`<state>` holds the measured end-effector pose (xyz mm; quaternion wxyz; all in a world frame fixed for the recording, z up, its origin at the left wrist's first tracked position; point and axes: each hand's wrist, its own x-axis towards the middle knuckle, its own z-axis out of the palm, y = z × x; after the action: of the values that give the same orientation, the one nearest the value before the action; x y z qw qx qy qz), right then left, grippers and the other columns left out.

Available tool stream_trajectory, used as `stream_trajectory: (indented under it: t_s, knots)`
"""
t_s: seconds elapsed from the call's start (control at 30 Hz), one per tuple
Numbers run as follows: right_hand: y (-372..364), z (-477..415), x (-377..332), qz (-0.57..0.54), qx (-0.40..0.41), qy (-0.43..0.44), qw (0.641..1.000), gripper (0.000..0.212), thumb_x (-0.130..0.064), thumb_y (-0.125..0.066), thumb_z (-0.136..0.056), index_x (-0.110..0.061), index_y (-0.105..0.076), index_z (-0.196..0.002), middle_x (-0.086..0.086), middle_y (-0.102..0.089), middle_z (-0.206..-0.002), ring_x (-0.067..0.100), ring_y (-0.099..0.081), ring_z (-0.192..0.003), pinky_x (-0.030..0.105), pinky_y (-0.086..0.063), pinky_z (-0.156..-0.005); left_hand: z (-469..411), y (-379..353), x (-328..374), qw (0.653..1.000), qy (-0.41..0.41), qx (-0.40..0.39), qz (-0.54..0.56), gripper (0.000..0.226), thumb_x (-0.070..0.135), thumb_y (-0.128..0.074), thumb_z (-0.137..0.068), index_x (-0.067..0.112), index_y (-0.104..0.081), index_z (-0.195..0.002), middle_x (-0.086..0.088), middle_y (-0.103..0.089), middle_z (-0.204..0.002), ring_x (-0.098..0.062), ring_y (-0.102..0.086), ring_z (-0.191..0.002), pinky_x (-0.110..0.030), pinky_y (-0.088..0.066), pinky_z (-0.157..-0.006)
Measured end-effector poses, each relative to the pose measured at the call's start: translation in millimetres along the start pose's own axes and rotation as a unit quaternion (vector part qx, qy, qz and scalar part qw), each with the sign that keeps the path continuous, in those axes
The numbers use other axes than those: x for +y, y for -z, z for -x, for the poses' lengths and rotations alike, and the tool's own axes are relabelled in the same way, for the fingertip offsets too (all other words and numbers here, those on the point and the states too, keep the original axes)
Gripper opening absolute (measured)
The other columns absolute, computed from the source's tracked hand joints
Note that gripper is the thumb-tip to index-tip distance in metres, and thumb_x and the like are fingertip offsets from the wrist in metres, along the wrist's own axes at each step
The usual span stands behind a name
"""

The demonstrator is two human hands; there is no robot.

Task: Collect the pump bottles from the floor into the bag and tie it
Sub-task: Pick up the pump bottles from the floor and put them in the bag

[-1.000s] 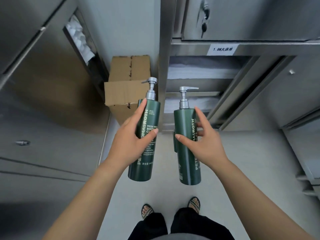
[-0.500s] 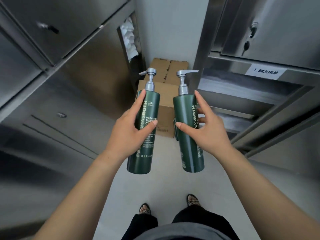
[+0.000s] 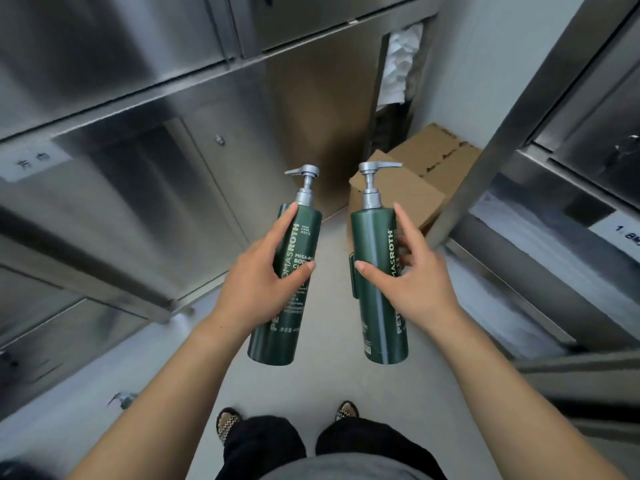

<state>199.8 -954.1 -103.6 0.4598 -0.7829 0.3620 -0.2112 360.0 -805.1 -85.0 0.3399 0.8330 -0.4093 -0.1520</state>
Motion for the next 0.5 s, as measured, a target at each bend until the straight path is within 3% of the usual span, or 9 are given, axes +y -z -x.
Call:
stream_trajectory:
  t_s: [0.07,0.17,0.3,0.5]
  knots:
    - [-9.5,-2.4,-6.3,-0.002,-0.037,0.02,0.999,0.096,-0.055,-0.075,-0.062,-0.063,-0.012,-0.133,-0.021,-0.044,-0.119,0.002,-0.052,-0.101,0.024,-0.041,-0.086,17.8,8.2,-7.5,0.999,0.031,0.027,0.006,0.082,0.04,-0.068,-0.078,0.064,-0.014,-0.135,0.01,-0.058,-0.125,-0.015,-0.059,-0.102,-0.028,-0.047,-0.081]
    - [-29.0,-6.0,-22.6,-0.009,-0.08,0.056,0.995,0.094,-0.056,-0.073,-0.061,-0.064,-0.013,-0.133,-0.022,-0.046,-0.119,0.004,-0.054,-0.102,0.025,-0.044,-0.084,44.2,22.8,-19.4,0.996,0.064,0.068,0.002,0.083,0.039,-0.069,-0.078,0.063,-0.015,-0.136,0.014,-0.058,-0.117,-0.006,-0.056,-0.092,-0.005,-0.039,-0.072]
    - [-68.7,4.7,-50.1,-0.01,-0.144,0.096,0.985,0.093,-0.054,-0.074,-0.065,-0.063,-0.011,-0.133,-0.025,-0.043,-0.115,-0.009,-0.049,-0.089,0.01,-0.035,-0.069,88.4,49.9,-35.7,0.985,0.125,0.118,0.004,0.082,0.041,-0.067,-0.078,0.064,-0.013,-0.136,0.009,-0.06,-0.117,-0.013,-0.059,-0.097,-0.028,-0.046,-0.077]
    - [-139.3,59.6,-88.8,-0.028,-0.26,0.143,0.955,0.094,-0.05,-0.076,-0.064,-0.064,-0.014,-0.132,-0.033,-0.043,-0.105,-0.016,-0.047,-0.091,0.002,-0.034,-0.063,192.4,85.6,-62.2,0.954,0.209,0.213,-0.003,0.082,0.042,-0.067,-0.077,0.065,-0.014,-0.135,0.013,-0.06,-0.118,-0.012,-0.058,-0.1,-0.031,-0.045,-0.08]
